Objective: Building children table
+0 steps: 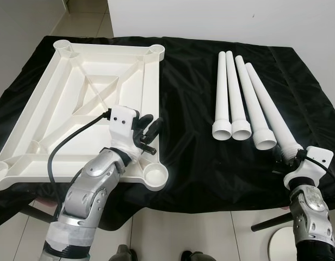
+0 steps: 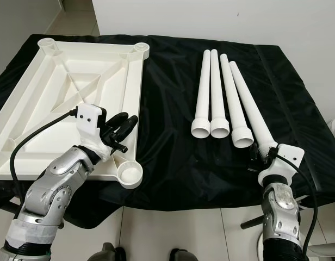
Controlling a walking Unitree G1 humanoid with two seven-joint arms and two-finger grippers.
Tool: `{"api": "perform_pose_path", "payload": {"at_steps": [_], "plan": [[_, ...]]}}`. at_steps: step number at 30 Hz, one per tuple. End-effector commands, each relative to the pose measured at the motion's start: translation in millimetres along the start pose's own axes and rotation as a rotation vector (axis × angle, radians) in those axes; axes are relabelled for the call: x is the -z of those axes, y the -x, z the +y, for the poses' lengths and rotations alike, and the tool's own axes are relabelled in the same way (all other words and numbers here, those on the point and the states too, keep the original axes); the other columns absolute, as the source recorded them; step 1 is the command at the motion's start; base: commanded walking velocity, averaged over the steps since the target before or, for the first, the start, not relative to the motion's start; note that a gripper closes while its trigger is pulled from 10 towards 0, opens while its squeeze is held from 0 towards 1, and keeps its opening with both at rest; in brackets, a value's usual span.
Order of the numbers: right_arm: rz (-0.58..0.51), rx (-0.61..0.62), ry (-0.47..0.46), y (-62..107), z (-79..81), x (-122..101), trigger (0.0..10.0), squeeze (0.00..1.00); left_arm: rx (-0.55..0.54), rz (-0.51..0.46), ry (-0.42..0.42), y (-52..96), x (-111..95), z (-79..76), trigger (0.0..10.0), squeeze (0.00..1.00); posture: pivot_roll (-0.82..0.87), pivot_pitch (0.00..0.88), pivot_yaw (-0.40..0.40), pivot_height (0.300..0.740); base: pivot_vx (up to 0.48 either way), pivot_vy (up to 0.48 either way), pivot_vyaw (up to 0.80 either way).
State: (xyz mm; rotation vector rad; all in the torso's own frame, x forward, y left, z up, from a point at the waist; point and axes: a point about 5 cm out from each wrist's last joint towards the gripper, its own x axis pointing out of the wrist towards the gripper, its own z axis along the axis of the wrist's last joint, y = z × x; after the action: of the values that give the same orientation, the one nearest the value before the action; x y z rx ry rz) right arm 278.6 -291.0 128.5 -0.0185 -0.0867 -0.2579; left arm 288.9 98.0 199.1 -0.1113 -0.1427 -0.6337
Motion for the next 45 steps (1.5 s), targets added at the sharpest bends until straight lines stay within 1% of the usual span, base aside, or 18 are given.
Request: {"api": "perform_pose_path", "payload": {"at_steps": [1,4,6,10,12,13,15,16,17,25,32,33,39,41,42,43,44,45], "plan": [[0.016,-0.028,-0.004,1.3,-0.6,4,10.0,0.0,0.018,0.01,0.004,2.8,1,-2.5,10.0,0.0,0.02,0.176,0.004,0.74,0.0,0.0,0.0],[0.029,-0.065,-0.01,0.0,2.3,5,10.0,0.0,0.018,0.012,0.005,2.7,1,-2.8,10.0,0.0,0.02,0.177,0.007,0.74,0.0,0.0,0.0],[0.061,-0.142,-0.019,-2.3,8.3,8,10.0,0.0,0.019,0.013,0.006,1.9,2,-2.9,10.0,0.0,0.02,0.177,0.006,0.74,0.0,0.0,0.0],[0.093,-0.191,-0.023,-3.8,11.6,12,10.0,0.0,0.02,0.012,0.006,0.9,1,-2.4,10.0,0.0,0.02,0.175,0.007,0.74,0.0,0.0,0.0],[0.093,-0.191,-0.023,-3.8,11.6,12,10.0,0.0,0.02,0.012,0.006,0.9,1,-2.4,10.0,0.0,0.02,0.175,0.007,0.74,0.0,0.0,0.0],[0.127,-0.21,-0.042,-4.5,12.2,17,8.8,0.0,0.019,0.008,0.007,0.2,0,-2.0,10.0,0.0,0.02,0.173,0.006,0.74,0.0,0.0,0.0],[0.127,-0.21,-0.042,-4.5,12.2,17,8.8,0.0,0.019,0.008,0.007,0.2,0,-2.0,10.0,0.0,0.02,0.173,0.006,0.74,0.0,0.0,0.0],[0.134,-0.216,-0.049,-4.5,12.4,18,3.3,0.0,0.018,0.006,0.008,0.1,0,-2.1,10.0,0.0,0.02,0.173,0.006,0.74,0.0,0.0,0.0],[0.133,-0.229,-0.05,-4.4,13.4,19,0.0,0.0,0.018,0.006,0.008,-0.1,0,-2.1,10.0,0.0,0.02,0.171,0.008,0.74,0.0,0.0,0.0],[0.12,-0.285,-0.13,-3.2,24.3,18,0.0,0.0,0.021,0.003,0.011,-1.3,-1,-2.2,10.0,0.0,0.02,0.166,0.007,0.74,0.0,0.0,0.0],[0.089,-0.259,-0.145,-1.6,30.3,16,0.0,0.0,0.029,-0.005,0.025,-2.7,-1,-3.3,10.0,0.0,0.02,0.155,0.003,0.74,0.0,0.0,0.0],[0.073,-0.235,-0.143,-2.0,31.2,15,10.0,0.0,0.038,-0.01,0.035,-3.6,-2,-4.0,10.0,0.0,0.01,0.148,0.002,0.74,0.0,0.0,0.0],[0.048,-0.214,-0.154,-2.3,34.5,12,10.0,0.0,0.054,-0.02,0.053,-5.2,-4,-5.2,10.0,0.0,0.01,0.146,0.001,0.74,0.0,0.0,0.0],[-0.015,-0.203,-0.151,-4.3,40.6,0,10.0,0.0,0.078,-0.026,0.081,-7.1,-5,-6.3,10.0,0.0,0.01,0.116,-0.005,0.74,0.0,0.0,0.0],[-0.015,-0.203,-0.151,-4.3,40.6,0,10.0,0.0,0.078,-0.026,0.081,-7.1,-5,-6.3,10.0,0.0,0.01,0.116,-0.005,0.74,0.0,0.0,0.0],[-0.086,-0.202,-0.125,-5.9,45.1,-12,10.0,0.0,0.108,-0.037,0.107,-8.4,-8,-6.7,10.0,0.0,0.01,0.11,-0.008,0.74,0.0,0.0,0.0],[-0.086,-0.202,-0.125,-5.9,45.1,-12,10.0,0.0,0.108,-0.037,0.107,-8.4,-8,-6.7,10.0,0.0,0.01,0.11,-0.008,0.74,0.0,0.0,0.0],[-0.135,-0.202,-0.106,-6.6,48.0,-21,10.0,0.0,0.129,-0.045,0.125,-9.2,-10,-7.0,10.0,0.0,0.01,0.11,-0.008,0.74,0.0,0.0,0.0]]}}
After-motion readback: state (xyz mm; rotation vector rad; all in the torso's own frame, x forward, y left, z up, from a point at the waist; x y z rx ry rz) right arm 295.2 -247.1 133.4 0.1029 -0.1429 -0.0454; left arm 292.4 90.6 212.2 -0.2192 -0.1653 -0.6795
